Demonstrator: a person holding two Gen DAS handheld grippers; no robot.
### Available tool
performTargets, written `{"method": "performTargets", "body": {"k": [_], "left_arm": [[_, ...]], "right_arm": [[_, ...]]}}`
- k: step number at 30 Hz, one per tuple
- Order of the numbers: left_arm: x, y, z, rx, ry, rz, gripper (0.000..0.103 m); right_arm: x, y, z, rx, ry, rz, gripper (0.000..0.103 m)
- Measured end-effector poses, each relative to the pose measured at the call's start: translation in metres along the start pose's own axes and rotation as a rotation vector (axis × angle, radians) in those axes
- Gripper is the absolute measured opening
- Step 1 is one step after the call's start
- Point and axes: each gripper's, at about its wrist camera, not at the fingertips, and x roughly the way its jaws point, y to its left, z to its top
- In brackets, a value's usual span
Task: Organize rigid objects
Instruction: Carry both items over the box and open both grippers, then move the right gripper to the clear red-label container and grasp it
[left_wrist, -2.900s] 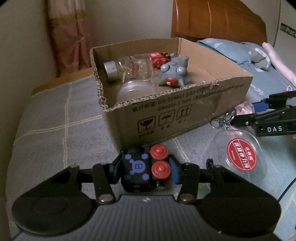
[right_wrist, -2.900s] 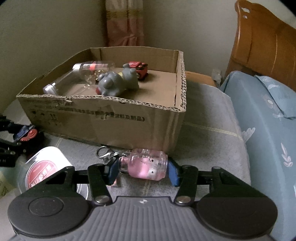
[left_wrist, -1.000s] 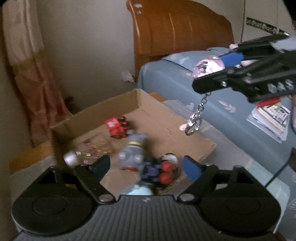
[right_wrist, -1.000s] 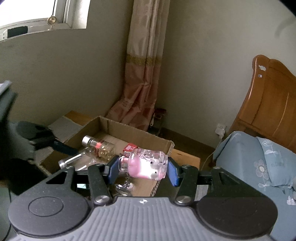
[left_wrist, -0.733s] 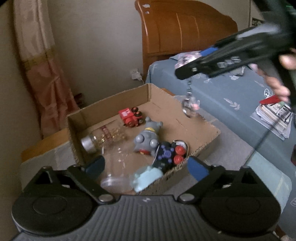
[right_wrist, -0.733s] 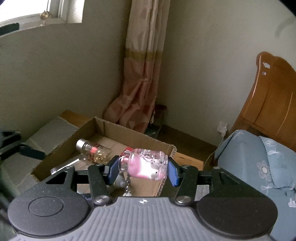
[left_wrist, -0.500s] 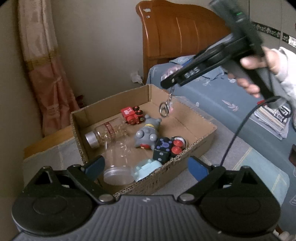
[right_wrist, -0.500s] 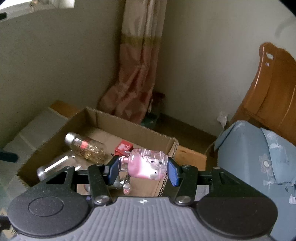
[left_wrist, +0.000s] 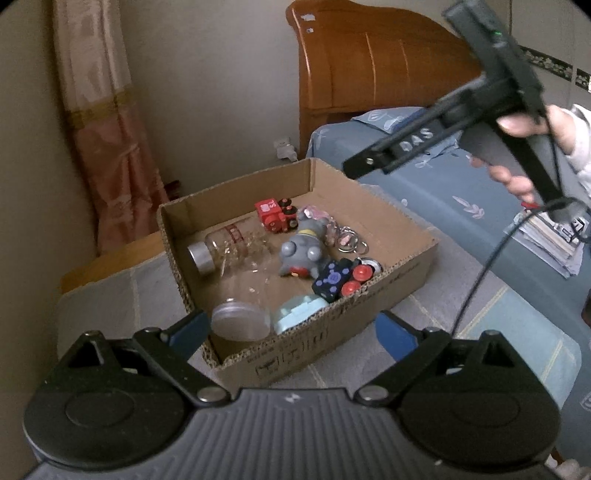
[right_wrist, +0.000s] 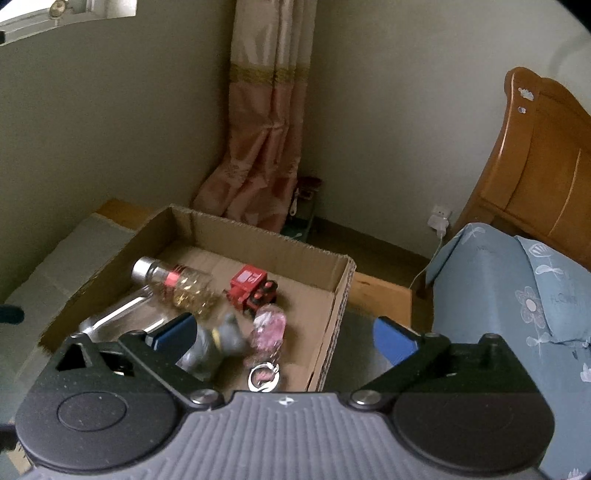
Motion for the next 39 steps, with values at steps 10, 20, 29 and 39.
{"method": "performTargets", "body": {"k": [10,20,29,39], "left_arm": [[-0.02,-0.015,-0.017,-0.013,0.015,0.036,0.097],[-0.041,-0.018,-0.059,-0.05,0.034,0.179,0.097],[-0.06,-0.004,-0.097,-0.075,0.054,0.252,0.097],[-0.067,-0.005,-0.11,-0.107,0.057,0.188,0.097]], "right_arm": [[-0.04,0.016,-0.044,0.032,0.014,0.038,0.103],[-0.047,0.055,-0.093,0.079,0.068,0.124,0.103],[-0.025,0.116,-0.121,0.049,0.113,0.134,0.103],[-0.002,0.132,-0.133,0.088,0.171,0.103,0.103]]}}
